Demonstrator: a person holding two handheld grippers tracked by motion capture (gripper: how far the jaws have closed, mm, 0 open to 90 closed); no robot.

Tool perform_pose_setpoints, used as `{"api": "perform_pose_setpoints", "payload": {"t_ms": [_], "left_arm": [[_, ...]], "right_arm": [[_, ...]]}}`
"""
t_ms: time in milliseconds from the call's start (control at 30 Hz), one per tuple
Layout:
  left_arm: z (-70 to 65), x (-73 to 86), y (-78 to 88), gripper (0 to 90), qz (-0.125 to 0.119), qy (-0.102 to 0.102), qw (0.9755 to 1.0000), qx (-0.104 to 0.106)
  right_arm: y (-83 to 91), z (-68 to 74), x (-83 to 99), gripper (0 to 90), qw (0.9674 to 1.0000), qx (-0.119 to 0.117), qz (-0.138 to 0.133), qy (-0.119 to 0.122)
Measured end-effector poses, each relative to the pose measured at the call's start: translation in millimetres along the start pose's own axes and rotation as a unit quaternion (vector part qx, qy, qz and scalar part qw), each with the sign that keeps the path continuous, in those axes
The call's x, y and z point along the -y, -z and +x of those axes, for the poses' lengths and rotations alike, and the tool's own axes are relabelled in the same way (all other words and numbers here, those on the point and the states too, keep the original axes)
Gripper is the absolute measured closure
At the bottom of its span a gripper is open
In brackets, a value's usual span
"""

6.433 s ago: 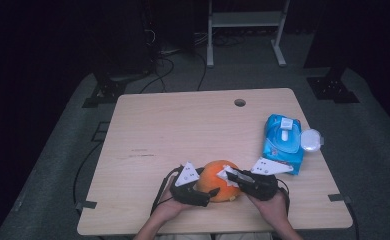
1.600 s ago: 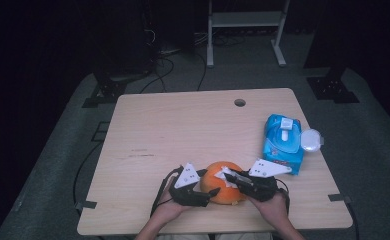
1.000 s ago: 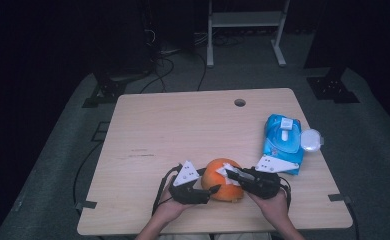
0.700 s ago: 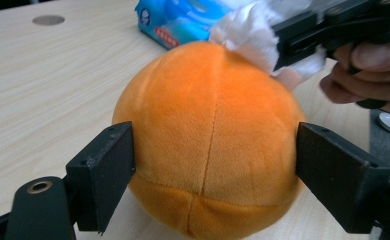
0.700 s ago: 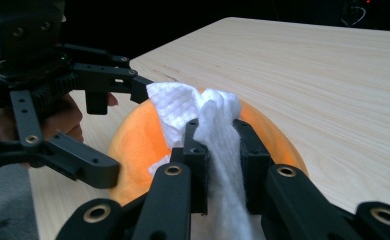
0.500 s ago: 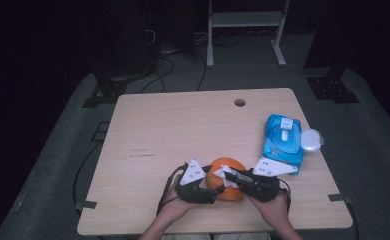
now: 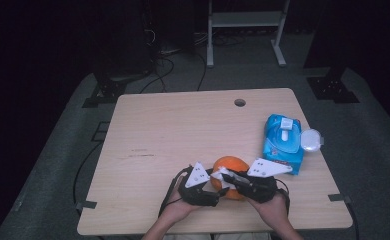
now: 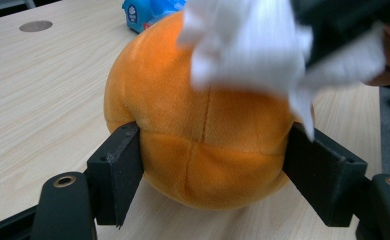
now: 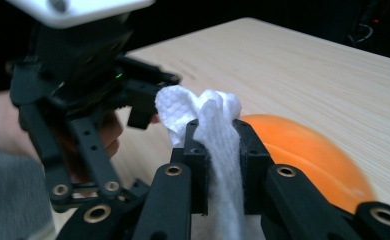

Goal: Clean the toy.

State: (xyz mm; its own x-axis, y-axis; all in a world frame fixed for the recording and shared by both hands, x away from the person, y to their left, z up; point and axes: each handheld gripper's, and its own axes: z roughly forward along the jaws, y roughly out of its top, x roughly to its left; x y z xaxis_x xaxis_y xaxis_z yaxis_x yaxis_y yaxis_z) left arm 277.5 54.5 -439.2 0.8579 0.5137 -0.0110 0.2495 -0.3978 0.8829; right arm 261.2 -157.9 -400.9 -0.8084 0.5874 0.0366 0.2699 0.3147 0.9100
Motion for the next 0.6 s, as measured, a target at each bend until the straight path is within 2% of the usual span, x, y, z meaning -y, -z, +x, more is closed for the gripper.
{"api": "perform_pose_setpoints", "payload": {"t_ms": [67, 100, 167, 233, 300, 333, 433, 500, 533, 600], "left_arm": [[1.9, 0.8, 1.2, 28.3, -0.002, 0.002, 1.0000, 0.000], [2.0, 0.5, 1.5, 28.5, -0.001, 0.001, 1.0000, 0.001], [1.7, 0.3, 1.3, 28.3, -0.004, 0.001, 1.0000, 0.001], [1.6, -0.7, 1.4, 25.4, -0.021, 0.006, 0.9997, 0.010], [3.4, -2.6, 1.1, 20.8, -0.045, 0.022, 0.9985, 0.022], [4.1, -3.2, 0.1, 20.5, -0.045, 0.024, 0.9985, 0.018], [2.6, -3.0, -3.3, 24.0, -0.042, 0.020, 0.9989, 0.005], [0.1, -2.7, -3.8, 26.5, -0.040, 0.007, 0.9992, -0.002], [-1.2, -2.6, -4.0, 27.6, -0.041, 0.001, 0.9991, -0.002], [-2.2, -2.5, -3.8, 29.1, -0.035, -0.012, 0.9993, -0.003]], "right_arm": [[-0.2, 1.7, -1.9, 78.2, 0.9997, 0.011, 0.006, 0.020], [2.6, -1.4, -3.0, 78.2, 0.9996, 0.018, 0.004, 0.020], [9.6, -12.0, -3.4, 78.2, 0.9991, 0.042, 0.000, 0.011], [14.5, -23.4, 0.2, 78.2, 0.9985, 0.052, 0.000, -0.019], [15.3, -24.3, 0.7, 78.2, 0.9976, 0.068, 0.006, -0.016], [14.9, -23.1, -1.4, 78.2, 0.9974, 0.071, 0.010, -0.011], [11.8, -20.4, -1.9, 78.3, 0.9978, 0.063, 0.012, -0.017], [9.7, -16.7, -1.3, 78.2, 0.9983, 0.055, 0.013, -0.017], [8.9, -12.6, -1.9, 78.2, 0.9988, 0.045, 0.012, -0.012], [5.6, -1.5, -4.1, 78.2, 0.9992, 0.031, 0.016, 0.018]]}}
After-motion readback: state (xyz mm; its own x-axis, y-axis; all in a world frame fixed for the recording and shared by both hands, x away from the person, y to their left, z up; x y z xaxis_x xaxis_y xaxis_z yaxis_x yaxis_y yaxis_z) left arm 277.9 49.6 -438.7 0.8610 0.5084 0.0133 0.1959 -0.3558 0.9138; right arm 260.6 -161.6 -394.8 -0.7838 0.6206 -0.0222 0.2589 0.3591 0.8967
